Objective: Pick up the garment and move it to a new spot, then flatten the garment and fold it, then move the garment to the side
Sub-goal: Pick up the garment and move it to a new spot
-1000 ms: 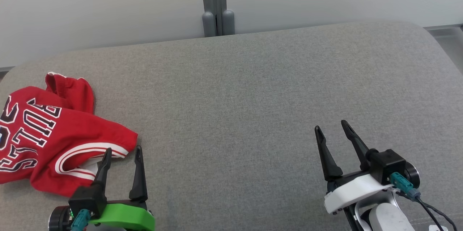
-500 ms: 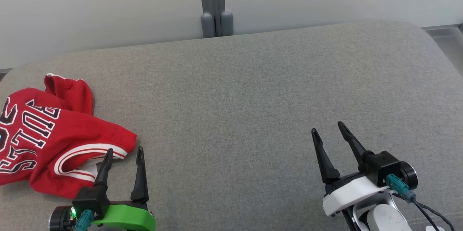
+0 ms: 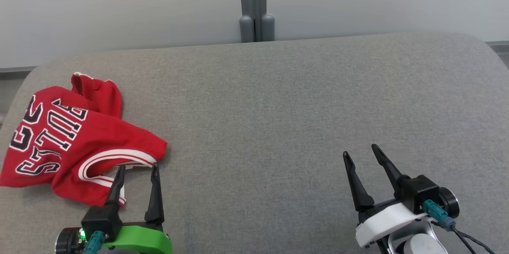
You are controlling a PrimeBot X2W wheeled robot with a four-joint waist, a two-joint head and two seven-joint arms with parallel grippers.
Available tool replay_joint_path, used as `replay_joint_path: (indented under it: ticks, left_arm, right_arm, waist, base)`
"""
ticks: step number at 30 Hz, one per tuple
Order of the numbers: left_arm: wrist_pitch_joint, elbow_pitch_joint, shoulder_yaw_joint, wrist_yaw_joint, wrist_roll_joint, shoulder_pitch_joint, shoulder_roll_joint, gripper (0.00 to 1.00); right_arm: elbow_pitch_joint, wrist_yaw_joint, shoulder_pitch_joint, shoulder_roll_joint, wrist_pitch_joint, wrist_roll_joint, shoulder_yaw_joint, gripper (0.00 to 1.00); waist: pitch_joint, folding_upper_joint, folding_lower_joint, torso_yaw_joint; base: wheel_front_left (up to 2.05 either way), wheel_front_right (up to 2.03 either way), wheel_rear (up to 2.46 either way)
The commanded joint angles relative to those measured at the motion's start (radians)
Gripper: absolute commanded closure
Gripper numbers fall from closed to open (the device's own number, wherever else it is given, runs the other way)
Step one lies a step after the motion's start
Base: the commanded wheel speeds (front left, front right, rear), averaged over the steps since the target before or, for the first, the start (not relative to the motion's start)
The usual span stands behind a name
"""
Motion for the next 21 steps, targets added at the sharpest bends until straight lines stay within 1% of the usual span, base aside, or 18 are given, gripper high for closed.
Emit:
replay_joint_path:
  ticks: [1,5,12,21]
  left_arm:
    - [-0.003,0.005,0.005,0.000,0.010,0.003,0.006,0.00]
    - [-0.003,0.002,0.014,0.001,0.017,0.011,0.006,0.00]
    - [-0.002,-0.011,0.027,0.008,-0.007,0.024,0.006,0.00]
    - [-0.002,-0.018,0.035,0.018,-0.017,0.033,0.006,0.00]
  right_arm:
    - [0.003,0.000,0.008,-0.003,-0.003,-0.004,0.002,0.00]
    - [0.003,0.000,0.008,-0.003,-0.003,0.003,0.006,0.00]
    - [0.002,0.000,0.026,-0.003,-0.003,0.004,0.009,0.00]
    - [0.006,0.000,0.027,-0.003,-0.003,-0.008,-0.003,0.00]
  waist:
    - [-0.006,0.0000,0.0000,0.048]
    - [-0.008,0.0000,0.0000,0.105]
    - [-0.018,0.0000,0.0000,0.201]
    - [-0.007,0.0000,0.0000,0.288]
  base:
    - [0.00,0.00,0.00]
    - [0.00,0.00,0.00]
    - [0.00,0.00,0.00]
    - [0.00,0.00,0.00]
